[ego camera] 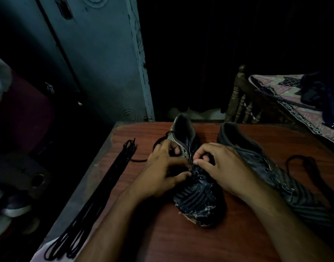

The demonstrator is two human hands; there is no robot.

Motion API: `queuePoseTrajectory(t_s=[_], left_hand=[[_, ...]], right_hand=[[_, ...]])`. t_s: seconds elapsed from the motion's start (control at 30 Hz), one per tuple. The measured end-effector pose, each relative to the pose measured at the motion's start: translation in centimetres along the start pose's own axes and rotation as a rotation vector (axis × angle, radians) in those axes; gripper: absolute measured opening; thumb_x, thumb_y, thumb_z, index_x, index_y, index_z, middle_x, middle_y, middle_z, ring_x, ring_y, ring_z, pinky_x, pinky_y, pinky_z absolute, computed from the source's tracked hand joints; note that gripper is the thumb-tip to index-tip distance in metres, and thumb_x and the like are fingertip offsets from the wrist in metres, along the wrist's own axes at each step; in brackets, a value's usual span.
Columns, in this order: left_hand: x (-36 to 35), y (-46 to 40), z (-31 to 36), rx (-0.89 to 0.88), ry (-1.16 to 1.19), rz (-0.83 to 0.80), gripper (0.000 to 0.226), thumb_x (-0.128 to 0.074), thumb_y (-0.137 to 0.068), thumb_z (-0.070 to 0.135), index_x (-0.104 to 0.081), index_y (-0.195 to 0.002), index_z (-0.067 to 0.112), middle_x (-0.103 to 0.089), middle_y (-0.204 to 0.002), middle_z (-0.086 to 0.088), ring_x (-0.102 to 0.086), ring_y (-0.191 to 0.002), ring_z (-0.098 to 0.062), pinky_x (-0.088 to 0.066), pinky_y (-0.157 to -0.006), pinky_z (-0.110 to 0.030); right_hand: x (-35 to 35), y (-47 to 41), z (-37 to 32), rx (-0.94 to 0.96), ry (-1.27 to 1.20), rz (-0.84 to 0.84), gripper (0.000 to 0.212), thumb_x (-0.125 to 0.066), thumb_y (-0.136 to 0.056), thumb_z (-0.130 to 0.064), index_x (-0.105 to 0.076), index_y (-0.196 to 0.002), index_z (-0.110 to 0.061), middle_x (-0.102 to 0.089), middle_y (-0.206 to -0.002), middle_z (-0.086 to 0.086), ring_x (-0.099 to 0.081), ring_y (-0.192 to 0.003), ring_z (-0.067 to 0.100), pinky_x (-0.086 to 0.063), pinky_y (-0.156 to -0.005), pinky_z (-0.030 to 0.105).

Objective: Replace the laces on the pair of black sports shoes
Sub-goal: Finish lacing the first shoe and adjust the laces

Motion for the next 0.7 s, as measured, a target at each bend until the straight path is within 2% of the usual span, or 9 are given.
queuePoseTrajectory(t_s=[0.13,0.3,0.4,0.6,0.7], left_hand=[[-0.55,-0.25,-0.18,0.062,0.108,0.078,0.024,-0.055,-0.081,0.062,-0.064,-0.094,0.044,-0.041,-0.108,0.013,-0.042,-0.111,-0.013,-0.042,-0.099,-0.05],[-0.4,-0.5,-0.8,0.13,0.273,0.16,0.026,-0.062,-0.077,0.067,-0.071,-0.087,0.046,-0.046,-0.104,0.019,-0.045,-0.113,-0.006,-0.04,-0.103,-0.051],[-0.45,-0.49,-0.85,0.114,0.217,0.152,0.028,-0.061,-0.076,0.066,-0.072,-0.087,0.043,-0.046,-0.102,0.022,-0.046,-0.11,-0.005,-0.041,-0.1,-0.053],[-0.1,-0.36,-0.19,0.051,0.148,0.157,0.01,-0.062,-0.081,0.058,-0.064,-0.09,0.052,-0.048,-0.106,0.021,-0.053,-0.107,-0.007,-0.047,-0.092,-0.054],[0.43,-0.24,0.12,0.031,-0.005,0.102,0.023,-0.055,-0.084,0.062,-0.065,-0.095,0.044,-0.047,-0.11,0.02,-0.051,-0.106,-0.006,-0.047,-0.089,-0.049]], right_hand=[[0.54,0.02,-0.09,0.004,-0.007,0.014,0.003,-0.074,-0.089,-0.027,-0.072,-0.087,-0.028,-0.056,-0.076,-0.016,-0.052,-0.08,-0.011,-0.036,-0.063,0.007],[1.02,0.02,0.2,-0.023,-0.015,0.007,0.003,-0.073,-0.089,-0.031,-0.074,-0.088,-0.029,-0.059,-0.077,-0.014,-0.052,-0.076,-0.01,-0.035,-0.058,0.009],[0.81,0.03,0.3,-0.032,0.015,-0.03,0.005,-0.071,-0.091,-0.032,-0.072,-0.087,-0.029,-0.058,-0.08,-0.013,-0.052,-0.078,-0.007,-0.033,-0.059,0.012],[0.95,0.19,-0.02,-0.046,-0.045,-0.05,0.005,-0.071,-0.092,-0.03,-0.071,-0.087,-0.029,-0.063,-0.072,-0.016,-0.057,-0.08,-0.009,-0.041,-0.063,0.007],[0.92,0.18,0.06,-0.057,-0.093,-0.027,0.007,-0.075,-0.089,-0.028,-0.072,-0.083,-0.03,-0.063,-0.068,-0.024,-0.057,-0.078,-0.014,-0.039,-0.064,0.005]])
Point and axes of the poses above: each hand's wrist, its own y-axis away from the middle knuckle, its own x-axis out of the back of the hand, z = x × y, the point moved 4 cm from there along -y, towards the middle knuckle
